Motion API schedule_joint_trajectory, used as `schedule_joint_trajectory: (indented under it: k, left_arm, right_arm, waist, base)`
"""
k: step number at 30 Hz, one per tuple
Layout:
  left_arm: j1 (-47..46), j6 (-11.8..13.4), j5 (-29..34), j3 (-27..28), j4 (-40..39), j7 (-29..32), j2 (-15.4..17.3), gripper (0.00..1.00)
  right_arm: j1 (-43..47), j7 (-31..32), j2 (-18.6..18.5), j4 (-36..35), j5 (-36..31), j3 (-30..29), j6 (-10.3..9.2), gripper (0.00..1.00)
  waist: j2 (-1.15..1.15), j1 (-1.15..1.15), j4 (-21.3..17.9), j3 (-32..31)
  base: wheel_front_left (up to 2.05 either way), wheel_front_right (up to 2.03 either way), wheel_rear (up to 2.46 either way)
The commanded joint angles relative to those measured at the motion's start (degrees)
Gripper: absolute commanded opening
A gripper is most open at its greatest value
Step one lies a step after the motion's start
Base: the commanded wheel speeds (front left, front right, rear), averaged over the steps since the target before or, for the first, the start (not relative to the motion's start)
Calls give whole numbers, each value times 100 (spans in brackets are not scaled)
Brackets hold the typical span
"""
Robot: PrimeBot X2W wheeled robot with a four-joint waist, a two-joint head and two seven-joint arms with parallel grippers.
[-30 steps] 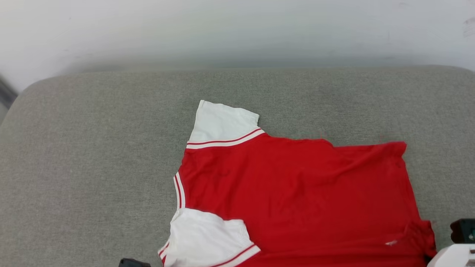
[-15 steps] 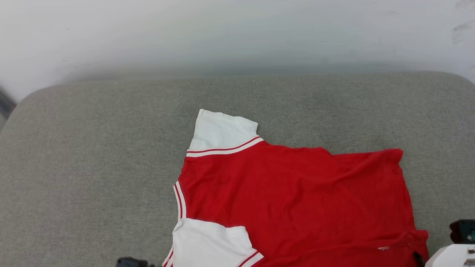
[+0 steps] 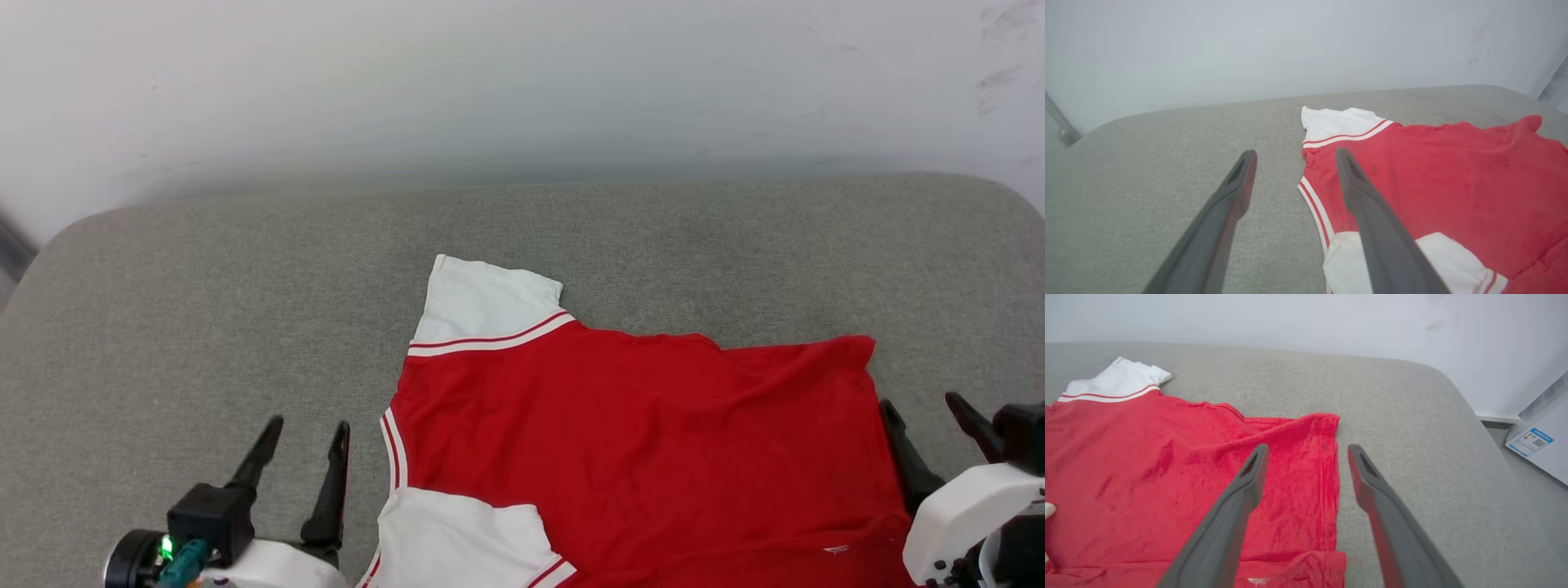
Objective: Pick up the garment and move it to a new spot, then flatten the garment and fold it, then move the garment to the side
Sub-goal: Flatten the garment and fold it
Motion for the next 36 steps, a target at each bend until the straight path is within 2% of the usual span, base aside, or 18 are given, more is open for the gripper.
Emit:
schedule_joint_trajectory:
  k: [1,4,5,10,15,19,24,29,32,36]
  left_arm:
    - [-50,-25,101,120,-116,-34,-116,100]
    - [162,-154,445,671,-410,-38,-432,100]
    - [243,-327,671,990,-550,-34,-644,100]
    - [390,-880,1132,1624,-748,-34,-1158,100]
    - [485,-1351,1470,2115,-639,-29,-1614,100]
    - [381,-1730,1626,2364,-471,-29,-1813,100]
    - [-152,-2120,1738,2500,-189,-29,-1732,100]
    - [-993,-2292,1666,2433,102,157,-1465,100]
    - [-1601,-2363,1479,2341,298,707,-1227,100]
    - [-2589,-2436,1242,2035,631,1831,-669,100]
  right_arm:
    - [-66,-150,-28,-59,56,46,-2,100]
    - [-114,-676,31,-159,111,164,-2,100]
    - [-120,-1011,77,-186,145,229,-2,100]
    - [-161,-1791,253,-184,133,305,-2,100]
    - [-209,-2303,453,-48,69,495,-2,100]
    - [-305,-2460,548,29,33,546,-2,100]
    - [-499,-2425,552,-43,-69,599,-2,100]
    - [-731,-2388,554,-193,-142,657,-3,100]
    - [-850,-2416,626,-228,-148,746,-2,100]
    - [-953,-2502,715,-164,-151,902,-2,100]
  waist:
    - [0,0,-5,16]
    - [0,0,-13,58]
    - [0,0,-21,88]
    - [0,0,-70,181]
    - [0,0,-157,291]
    - [0,0,-223,459]
    - [0,0,-318,862]
    - [0,0,-514,1361]
    - [0,0,-669,1658]
    - [0,0,-881,2005]
  base:
    - [0,0,0]
    - [0,0,0]
    - [0,0,0]
    - [0,0,0]
    - [0,0,0]
    - [0,0,0]
    - [0,0,0]
    - [0,0,0]
    - [0,0,0]
    - [0,0,0]
